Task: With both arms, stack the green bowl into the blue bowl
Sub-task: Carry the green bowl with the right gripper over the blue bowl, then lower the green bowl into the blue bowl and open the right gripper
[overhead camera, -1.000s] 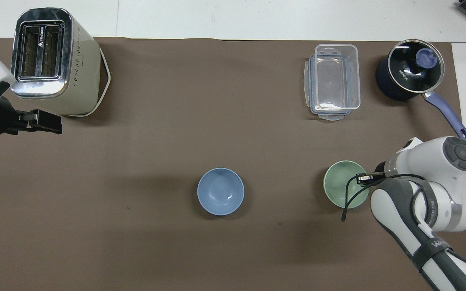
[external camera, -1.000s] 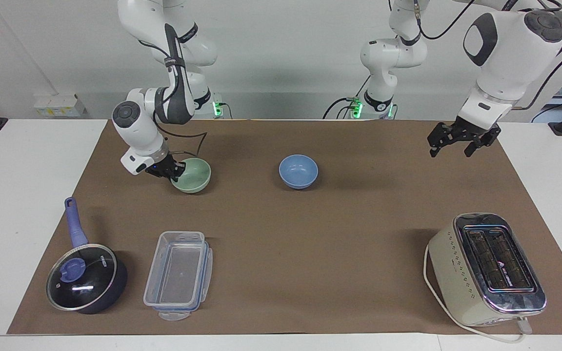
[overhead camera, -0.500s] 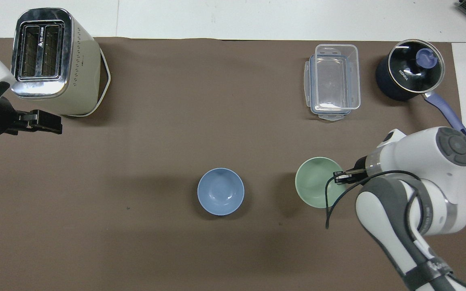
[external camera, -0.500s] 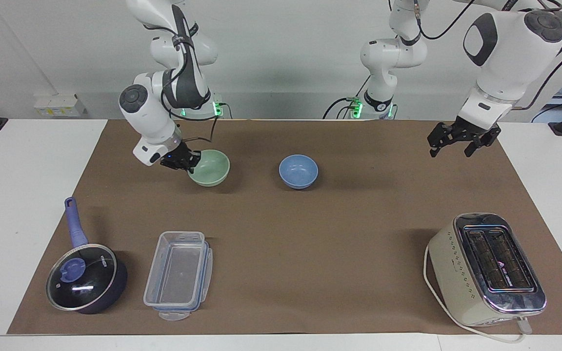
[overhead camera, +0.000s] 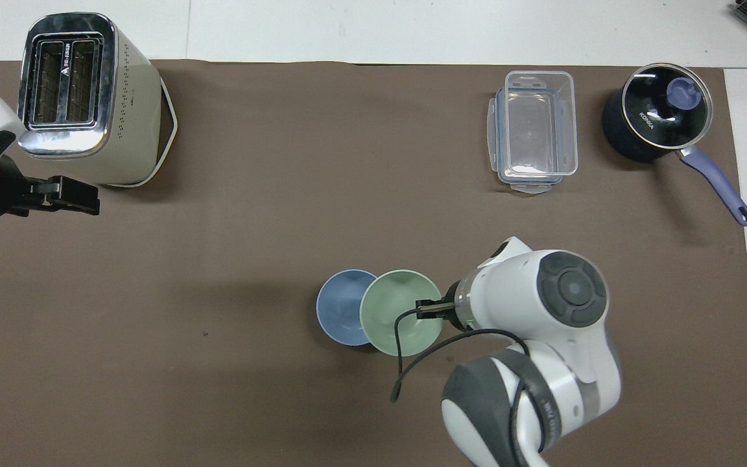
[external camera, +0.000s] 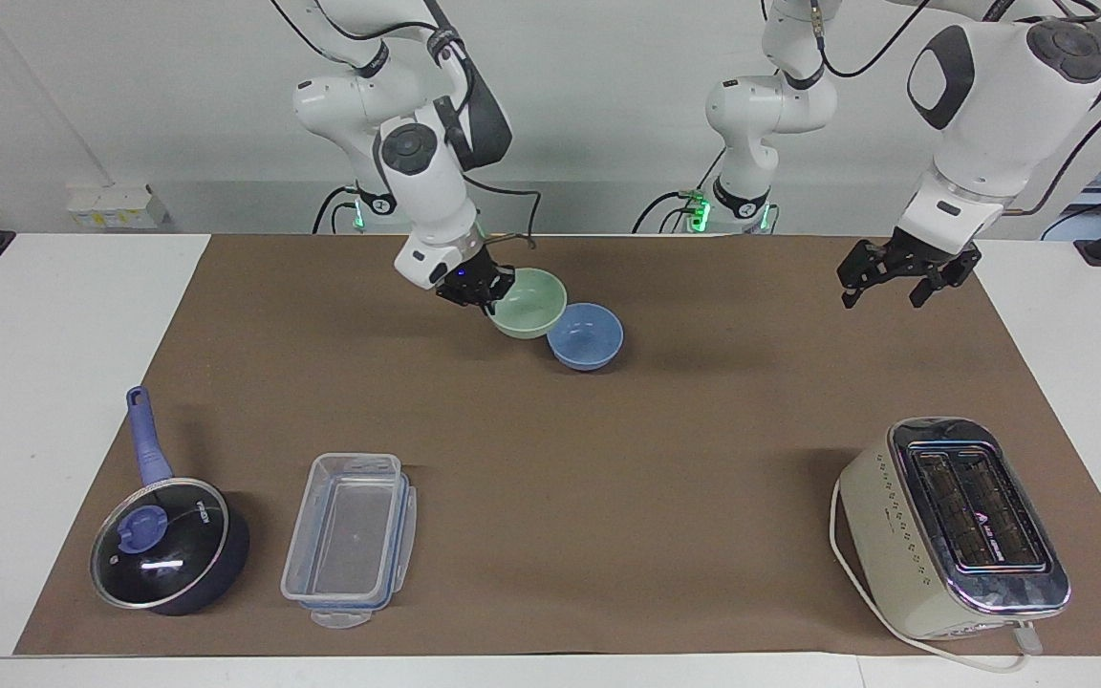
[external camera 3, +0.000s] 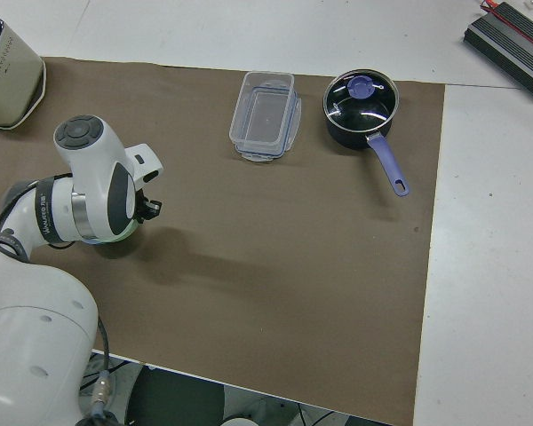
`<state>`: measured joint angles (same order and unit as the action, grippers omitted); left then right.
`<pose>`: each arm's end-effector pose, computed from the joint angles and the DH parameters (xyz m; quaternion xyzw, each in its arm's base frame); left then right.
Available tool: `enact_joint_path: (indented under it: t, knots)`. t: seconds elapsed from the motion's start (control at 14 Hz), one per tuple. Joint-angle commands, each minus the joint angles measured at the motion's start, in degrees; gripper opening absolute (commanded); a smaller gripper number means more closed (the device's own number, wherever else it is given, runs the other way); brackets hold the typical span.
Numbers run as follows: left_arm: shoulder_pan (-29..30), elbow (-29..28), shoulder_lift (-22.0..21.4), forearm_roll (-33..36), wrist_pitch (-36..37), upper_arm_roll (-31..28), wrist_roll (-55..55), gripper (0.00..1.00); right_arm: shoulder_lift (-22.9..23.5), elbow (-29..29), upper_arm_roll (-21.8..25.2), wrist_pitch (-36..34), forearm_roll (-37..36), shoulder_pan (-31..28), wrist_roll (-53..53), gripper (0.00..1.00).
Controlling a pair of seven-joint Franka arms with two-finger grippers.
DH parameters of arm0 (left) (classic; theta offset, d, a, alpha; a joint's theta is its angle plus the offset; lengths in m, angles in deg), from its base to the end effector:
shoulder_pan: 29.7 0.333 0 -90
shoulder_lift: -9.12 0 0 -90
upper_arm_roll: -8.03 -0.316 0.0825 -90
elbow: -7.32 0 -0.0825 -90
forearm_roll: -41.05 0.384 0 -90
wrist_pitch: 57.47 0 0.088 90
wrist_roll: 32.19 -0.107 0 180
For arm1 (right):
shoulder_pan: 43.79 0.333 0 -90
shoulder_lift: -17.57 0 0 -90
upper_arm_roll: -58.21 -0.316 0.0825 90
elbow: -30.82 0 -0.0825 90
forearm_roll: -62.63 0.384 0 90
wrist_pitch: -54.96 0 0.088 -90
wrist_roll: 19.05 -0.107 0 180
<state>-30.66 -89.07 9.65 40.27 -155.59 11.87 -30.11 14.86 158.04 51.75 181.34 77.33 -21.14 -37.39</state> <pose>0.5647 -0.0485 0.5787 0.9997 -0.0228 0.0100 0.0077 0.4524 0.2621 0.3996 -0.9945 -0.0192 0.0260 0.0995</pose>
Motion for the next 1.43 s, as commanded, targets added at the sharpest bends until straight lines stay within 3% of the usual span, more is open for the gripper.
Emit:
enact_joint_path:
  t: [0.0,0.57,0.93,1.14,1.29,1.36]
  knots:
    - [0.6,0.6,0.0,1.0,1.2,0.4,-0.6,1.00,3.0,-2.0,0.3,2.5,2.3,3.1,-4.2,0.00]
    - [0.6,0.6,0.0,1.0,1.3,0.4,-0.6,1.00,9.7,-5.6,0.3,8.1,3.2,5.8,-10.3,0.00]
    - [0.6,0.5,0.0,1.0,1.3,0.4,-0.6,1.00,9.7,-4.5,0.3,8.1,3.2,6.7,-9.7,0.00]
    - [0.6,0.6,0.0,1.0,1.3,0.4,-0.6,1.00,9.7,-4.0,0.3,8.2,3.1,6.7,-9.6,0.09]
    - [0.6,0.6,0.0,1.0,1.3,0.4,-0.6,1.00,9.7,-3.9,0.4,8.2,2.4,6.7,-9.7,0.10]
    - [0.6,0.6,0.0,1.0,1.3,0.4,-0.6,1.00,9.7,-3.8,0.4,8.2,2.3,6.6,-9.9,0.16]
